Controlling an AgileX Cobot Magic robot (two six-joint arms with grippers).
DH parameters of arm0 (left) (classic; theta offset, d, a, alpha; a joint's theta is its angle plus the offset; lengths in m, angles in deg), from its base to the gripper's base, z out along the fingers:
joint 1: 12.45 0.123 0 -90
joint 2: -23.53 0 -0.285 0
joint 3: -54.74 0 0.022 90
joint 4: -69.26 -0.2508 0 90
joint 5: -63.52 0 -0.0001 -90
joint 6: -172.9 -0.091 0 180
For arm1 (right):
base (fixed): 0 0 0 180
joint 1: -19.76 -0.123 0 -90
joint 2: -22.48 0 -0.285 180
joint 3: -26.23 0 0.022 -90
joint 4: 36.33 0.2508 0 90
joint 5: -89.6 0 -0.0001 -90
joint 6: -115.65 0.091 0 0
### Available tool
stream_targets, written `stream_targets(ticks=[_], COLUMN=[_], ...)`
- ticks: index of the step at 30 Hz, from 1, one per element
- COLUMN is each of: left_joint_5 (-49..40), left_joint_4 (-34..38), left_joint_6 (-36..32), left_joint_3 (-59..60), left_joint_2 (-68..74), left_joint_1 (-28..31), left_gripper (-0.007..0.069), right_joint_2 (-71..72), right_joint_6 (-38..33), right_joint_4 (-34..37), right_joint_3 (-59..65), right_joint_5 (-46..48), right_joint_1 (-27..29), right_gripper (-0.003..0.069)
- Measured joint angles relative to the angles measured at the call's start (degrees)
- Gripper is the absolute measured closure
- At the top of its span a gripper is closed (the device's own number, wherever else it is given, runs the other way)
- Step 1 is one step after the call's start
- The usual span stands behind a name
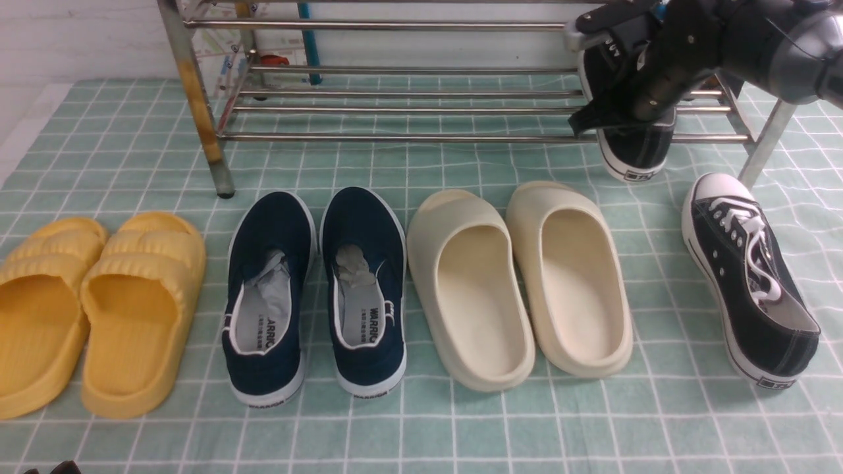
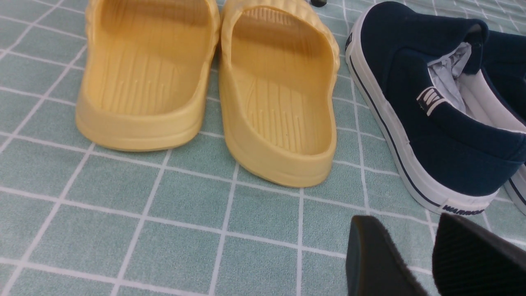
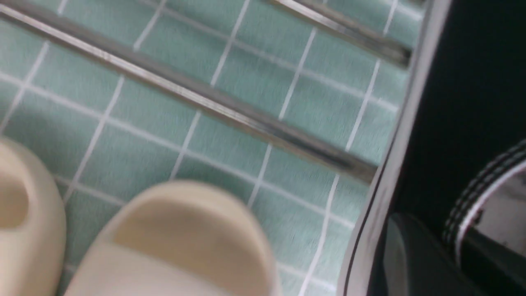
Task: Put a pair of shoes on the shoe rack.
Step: Use the right arm to put a shoe into the shoe rack, then use the right arm to grab the shoe closest to it
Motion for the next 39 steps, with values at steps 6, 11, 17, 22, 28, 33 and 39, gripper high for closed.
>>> stream_targets(ticks=[6,11,17,22,28,33,39], left_joint_5=[0.0,0.0,0.0,0.0,0.0,0.0,0.0], left_joint_4=[0.0,0.0,0.0,0.0,0.0,0.0,0.0], left_joint_6=[0.0,0.0,0.0,0.0,0.0,0.0,0.0], left_joint_3=[0.0,0.0,0.0,0.0,0.0,0.0,0.0], left_joint_2=[0.0,0.0,0.0,0.0,0.0,0.0,0.0], left_joint_1=[0.0,0.0,0.0,0.0,0.0,0.0,0.0], left_gripper=[0.0386,0.0386,0.0386,0.0386,0.0386,0.0386,0.0386], right_joint_2=[0.0,0.1,8.0,18.8,30.2,30.9,29.8], right_joint_6=[0.0,0.0,1.3,4.7,15.8,23.6,24.3], right_joint_4=[0.3,1.0,1.3,0.0,-7.6,-6.8,-2.5], right_joint_3=[-4.9,-12.0,-14.6,-3.9,28.4,47.8,51.7], right_joint_5=[5.1,19.3,29.8,29.9,26.0,13.3,3.0], right_joint_1=[-1.0,-2.2,-2.7,-2.7,-1.8,2.8,4.0], right_gripper=[0.034,0.0183,0.0144,0.0144,0.0144,0.0144,0.02])
